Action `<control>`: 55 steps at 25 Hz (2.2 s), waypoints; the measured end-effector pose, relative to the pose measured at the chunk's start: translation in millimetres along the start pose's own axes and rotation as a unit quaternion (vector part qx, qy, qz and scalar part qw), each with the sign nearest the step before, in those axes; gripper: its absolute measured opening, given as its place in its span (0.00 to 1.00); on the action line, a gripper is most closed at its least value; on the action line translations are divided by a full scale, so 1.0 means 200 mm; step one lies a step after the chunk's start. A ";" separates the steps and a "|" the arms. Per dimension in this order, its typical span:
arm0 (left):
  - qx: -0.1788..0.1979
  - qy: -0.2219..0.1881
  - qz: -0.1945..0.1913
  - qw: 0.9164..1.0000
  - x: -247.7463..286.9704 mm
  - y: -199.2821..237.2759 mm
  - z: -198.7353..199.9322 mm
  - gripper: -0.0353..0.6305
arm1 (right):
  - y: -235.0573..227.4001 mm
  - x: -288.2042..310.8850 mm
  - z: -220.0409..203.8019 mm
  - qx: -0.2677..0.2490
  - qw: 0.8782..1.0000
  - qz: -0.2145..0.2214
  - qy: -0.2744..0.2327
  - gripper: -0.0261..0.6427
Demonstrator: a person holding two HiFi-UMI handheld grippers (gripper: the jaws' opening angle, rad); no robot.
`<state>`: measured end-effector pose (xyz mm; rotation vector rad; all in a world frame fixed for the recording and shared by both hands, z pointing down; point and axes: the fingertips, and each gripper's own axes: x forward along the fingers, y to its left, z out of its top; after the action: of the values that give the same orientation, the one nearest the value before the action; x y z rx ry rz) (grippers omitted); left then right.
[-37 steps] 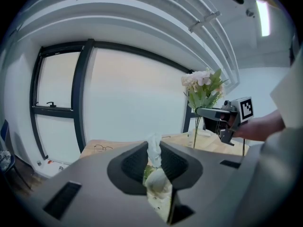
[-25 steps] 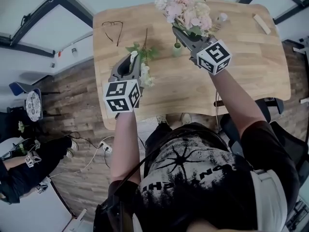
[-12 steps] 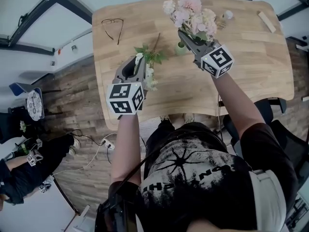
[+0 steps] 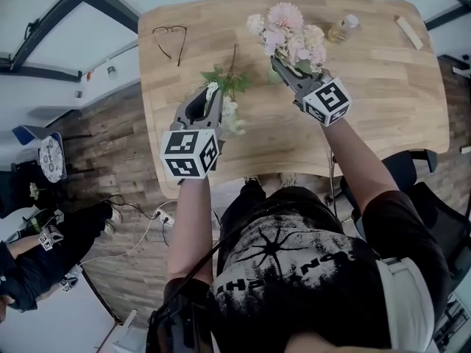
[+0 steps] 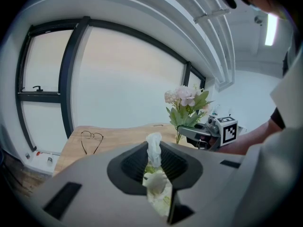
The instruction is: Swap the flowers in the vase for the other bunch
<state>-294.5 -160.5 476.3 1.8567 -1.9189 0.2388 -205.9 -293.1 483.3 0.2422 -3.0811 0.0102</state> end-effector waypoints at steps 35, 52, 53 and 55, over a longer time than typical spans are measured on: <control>-0.001 0.023 -0.004 1.000 0.01 0.02 -0.10 0.17 | -0.03 -0.02 -0.32 0.019 0.996 -0.032 0.079 0.34; -0.003 0.024 -0.006 1.000 0.01 0.02 -0.11 0.17 | -0.02 -0.07 -0.42 0.041 0.992 -0.047 0.110 0.38; -0.003 0.024 -0.005 1.000 0.01 0.01 -0.11 0.17 | -0.02 -0.07 -0.42 0.042 0.992 -0.048 0.110 0.38; -0.002 0.023 -0.005 1.000 0.00 0.01 -0.11 0.17 | -0.02 -0.09 -0.42 0.045 0.992 -0.050 0.109 0.38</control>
<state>-291.3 -152.1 495.5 1.8411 -1.8787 0.2709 -183.3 -293.6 565.7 0.3729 -2.8512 0.1612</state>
